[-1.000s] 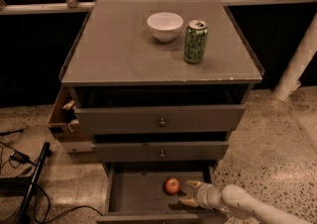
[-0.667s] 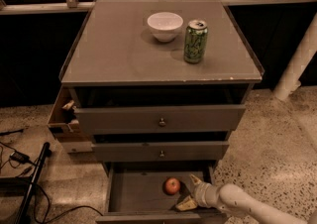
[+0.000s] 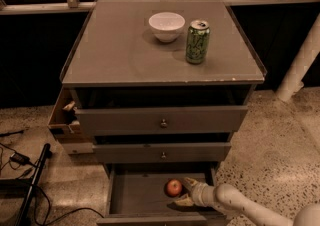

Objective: Pick apple from bottom drawer and place on counter

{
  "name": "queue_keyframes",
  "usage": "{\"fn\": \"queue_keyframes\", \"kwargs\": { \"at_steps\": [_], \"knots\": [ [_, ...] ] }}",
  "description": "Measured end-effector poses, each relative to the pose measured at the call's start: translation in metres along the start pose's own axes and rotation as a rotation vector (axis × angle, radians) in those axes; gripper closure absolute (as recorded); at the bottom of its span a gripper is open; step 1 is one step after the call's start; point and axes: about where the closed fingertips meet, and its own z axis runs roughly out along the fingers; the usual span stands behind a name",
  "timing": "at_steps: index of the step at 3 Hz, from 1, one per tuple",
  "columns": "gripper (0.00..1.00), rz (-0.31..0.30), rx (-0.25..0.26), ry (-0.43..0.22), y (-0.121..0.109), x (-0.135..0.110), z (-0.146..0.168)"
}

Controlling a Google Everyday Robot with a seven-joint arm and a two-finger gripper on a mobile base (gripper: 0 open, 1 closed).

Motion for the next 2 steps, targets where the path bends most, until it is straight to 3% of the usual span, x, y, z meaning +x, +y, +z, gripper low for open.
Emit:
{"fn": "queue_keyframes", "kwargs": {
  "at_steps": [2],
  "knots": [
    [0.20, 0.010, -0.013, -0.038, -0.004, 0.008, 0.035]
  ]
}}
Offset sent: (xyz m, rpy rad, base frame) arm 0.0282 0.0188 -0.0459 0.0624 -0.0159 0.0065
